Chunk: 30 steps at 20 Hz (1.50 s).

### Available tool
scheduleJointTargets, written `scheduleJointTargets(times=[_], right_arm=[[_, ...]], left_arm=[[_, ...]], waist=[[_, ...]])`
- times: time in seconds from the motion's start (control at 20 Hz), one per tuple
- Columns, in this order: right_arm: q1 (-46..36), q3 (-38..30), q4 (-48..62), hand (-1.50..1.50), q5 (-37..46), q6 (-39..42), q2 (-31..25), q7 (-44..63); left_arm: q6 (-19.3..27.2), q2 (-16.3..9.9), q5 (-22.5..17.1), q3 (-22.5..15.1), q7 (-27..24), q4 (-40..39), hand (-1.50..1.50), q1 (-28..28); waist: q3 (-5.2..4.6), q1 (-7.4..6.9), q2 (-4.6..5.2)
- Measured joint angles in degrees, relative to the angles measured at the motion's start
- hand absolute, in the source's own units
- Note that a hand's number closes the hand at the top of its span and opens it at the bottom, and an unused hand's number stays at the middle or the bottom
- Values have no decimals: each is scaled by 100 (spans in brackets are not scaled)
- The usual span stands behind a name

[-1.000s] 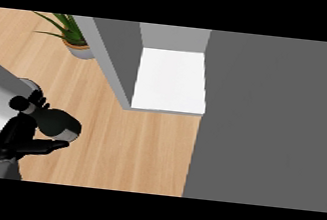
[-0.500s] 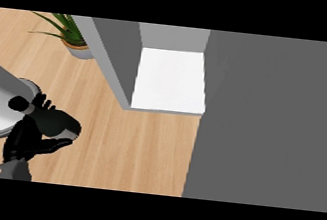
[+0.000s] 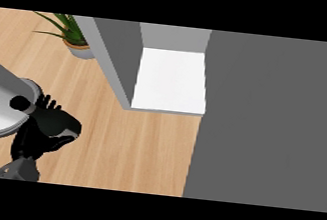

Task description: Pick up the wine, place it into the cabinet and close the cabinet

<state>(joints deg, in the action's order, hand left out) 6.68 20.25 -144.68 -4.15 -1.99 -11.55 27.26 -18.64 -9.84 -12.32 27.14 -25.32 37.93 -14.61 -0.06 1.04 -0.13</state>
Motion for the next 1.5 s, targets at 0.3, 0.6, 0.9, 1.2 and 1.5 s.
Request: scheduleJointTargets(times=[0.3, 0.6, 0.9, 1.2, 1.5], right_arm=[[-78, -67, 0, -150, -12, -11, 5, 68], [-31, -71, 13, -150, -13, 39, 2, 21], [30, -201, 23, -150, -37, 131, -9, -31], [232, -257, 22, -150, -54, 187, -12, -167], [335, -143, 47, -150, -47, 206, 62, -299]], left_arm=[[-6, 0, -19, -35, -145, -323, 150, -289], [140, 91, 38, -136, -373, -515, 150, -523], [330, 82, 171, -271, -631, -539, 150, -605], [149, 489, 208, -541, -1166, 89, 150, 49], [37, 822, 170, -909, -1428, 1131, 150, 676]], waist=[[2, 5, 4], [2, 10, 5], [3, -5, 5], [10, -64, -30], [12, -88, -36]])
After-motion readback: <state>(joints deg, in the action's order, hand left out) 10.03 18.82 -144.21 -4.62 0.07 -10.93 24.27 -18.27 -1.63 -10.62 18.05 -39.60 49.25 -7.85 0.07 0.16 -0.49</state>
